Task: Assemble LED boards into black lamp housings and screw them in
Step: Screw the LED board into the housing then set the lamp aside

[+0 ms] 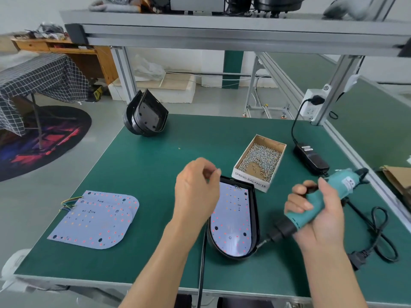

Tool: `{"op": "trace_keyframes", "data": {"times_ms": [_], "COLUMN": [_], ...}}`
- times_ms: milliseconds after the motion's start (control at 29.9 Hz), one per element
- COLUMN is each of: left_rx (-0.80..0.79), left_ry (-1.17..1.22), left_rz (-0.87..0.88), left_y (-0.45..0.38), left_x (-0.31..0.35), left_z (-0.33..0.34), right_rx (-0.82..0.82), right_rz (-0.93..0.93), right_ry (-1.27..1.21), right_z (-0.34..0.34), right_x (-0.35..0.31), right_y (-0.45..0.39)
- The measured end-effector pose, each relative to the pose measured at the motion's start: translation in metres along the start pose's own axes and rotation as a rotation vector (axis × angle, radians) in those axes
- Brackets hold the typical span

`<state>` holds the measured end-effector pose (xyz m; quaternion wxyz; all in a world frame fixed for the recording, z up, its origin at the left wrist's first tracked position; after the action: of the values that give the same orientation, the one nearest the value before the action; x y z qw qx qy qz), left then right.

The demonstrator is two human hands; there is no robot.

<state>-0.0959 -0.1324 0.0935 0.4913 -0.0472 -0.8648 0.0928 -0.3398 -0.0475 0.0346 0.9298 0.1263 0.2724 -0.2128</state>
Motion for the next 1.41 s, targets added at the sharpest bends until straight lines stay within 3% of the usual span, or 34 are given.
{"op": "trace_keyframes", "data": {"times_ms": [134,301,435,837,971,1206,1407], "left_rx": [-0.26,-0.509,-0.544,-0.586,-0.507,-0.387,-0.376], "left_ry": [-0.134,-0.522,-0.703,-0.714,-0.589,0.046,0.192], "left_rz": [0.178,0.276,0.249,0.213,0.22,0.105,-0.009], "left_y": [-0.029,-0.052,-0.06,-0.065,-0.061,-0.008,0.057], "left_x": [0.052,0.068,0.054,0.05,0.066,0.069,0.035], "left_z": [0.064,0.151,0.177,0.191,0.171,0.092,0.037], "right_rx": [0.038,0.079,0.063,0.077,0.076,0.073,0.019], "right_rz": [0.048,0.029,0.05,0.07,0.071,0.072,0.022], "right_ry": [-0.01,-0.058,-0.149,-0.191,-0.179,-0.227,-0.299], "right_z": [-0.015,-0.025,-0.028,-0.027,-0.027,-0.028,-0.015], "right_x": [0.013,0.013,0.012,0.016,0.016,0.015,0.008], "right_y": [0.004,0.007,0.009,0.008,0.009,0.009,0.009]}}
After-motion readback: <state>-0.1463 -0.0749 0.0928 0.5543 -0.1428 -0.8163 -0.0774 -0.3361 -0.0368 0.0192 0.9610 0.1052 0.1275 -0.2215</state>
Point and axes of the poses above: each hand's wrist, its own y-axis away from the middle knuckle, its own z-axis out of the palm, x = y × z, the point moved 9 cm from there along -y, towards the middle knuckle, and after that the axes turned 4 degrees about -z, right-handed, at the moved point
